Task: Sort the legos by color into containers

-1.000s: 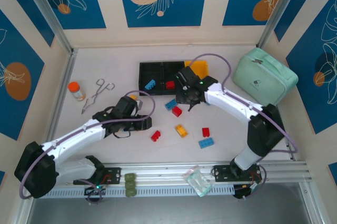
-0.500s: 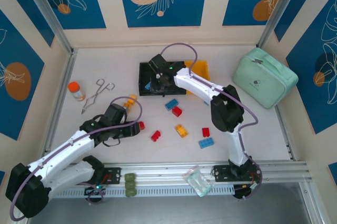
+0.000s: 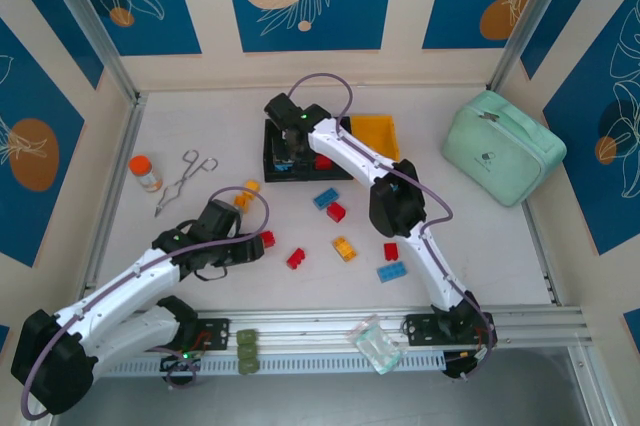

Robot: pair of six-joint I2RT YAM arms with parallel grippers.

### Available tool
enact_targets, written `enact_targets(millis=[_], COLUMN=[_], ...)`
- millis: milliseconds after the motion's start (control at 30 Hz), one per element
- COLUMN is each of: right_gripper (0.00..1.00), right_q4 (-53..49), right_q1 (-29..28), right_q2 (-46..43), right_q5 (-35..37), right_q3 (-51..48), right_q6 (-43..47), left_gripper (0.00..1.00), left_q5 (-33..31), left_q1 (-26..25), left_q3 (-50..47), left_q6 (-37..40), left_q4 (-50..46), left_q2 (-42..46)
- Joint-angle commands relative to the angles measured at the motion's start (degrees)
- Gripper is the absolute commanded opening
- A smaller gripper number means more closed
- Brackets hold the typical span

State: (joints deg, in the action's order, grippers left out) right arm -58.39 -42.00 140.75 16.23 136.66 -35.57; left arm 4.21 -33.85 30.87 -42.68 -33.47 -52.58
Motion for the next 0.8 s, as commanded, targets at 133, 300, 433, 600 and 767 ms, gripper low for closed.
enact_targets(millis=[133, 300, 433, 600, 767], right_gripper=[0.46, 0.48, 0.48, 0.49, 0.49], right_q4=[-4.98, -5.42, -4.17, 2.14, 10.94], right_q1=[-0.12, -0.40, -1.22, -1.86, -2.12], right_q2=[2.17, 1.67, -1.70, -11.72, -25.28], right_q5=[2.02, 2.28, 3.01, 2.56, 0.81], right_q3=[4.03, 5.00, 1.92, -10.75, -29.20], right_q6=[0.43, 0.82, 1.51, 0.90, -0.98], left_gripper=[0.59, 0.59, 0.59, 0.61, 0.63], left_q5=[0.60, 0.85, 0.89, 0.63, 0.75], left_q1=[0.71, 0.85, 0.78, 0.73, 0.62], left_q3=[-0.82, -0.65, -0.21, 1.33, 3.07], left_q6=[-0.83, -0.90, -0.57, 0.04, -0.46], left_q4=[-0.12, 0.17, 0.08, -1.13, -1.50], left_q2=[0.57, 0.28, 0.20, -1.09, -4.16])
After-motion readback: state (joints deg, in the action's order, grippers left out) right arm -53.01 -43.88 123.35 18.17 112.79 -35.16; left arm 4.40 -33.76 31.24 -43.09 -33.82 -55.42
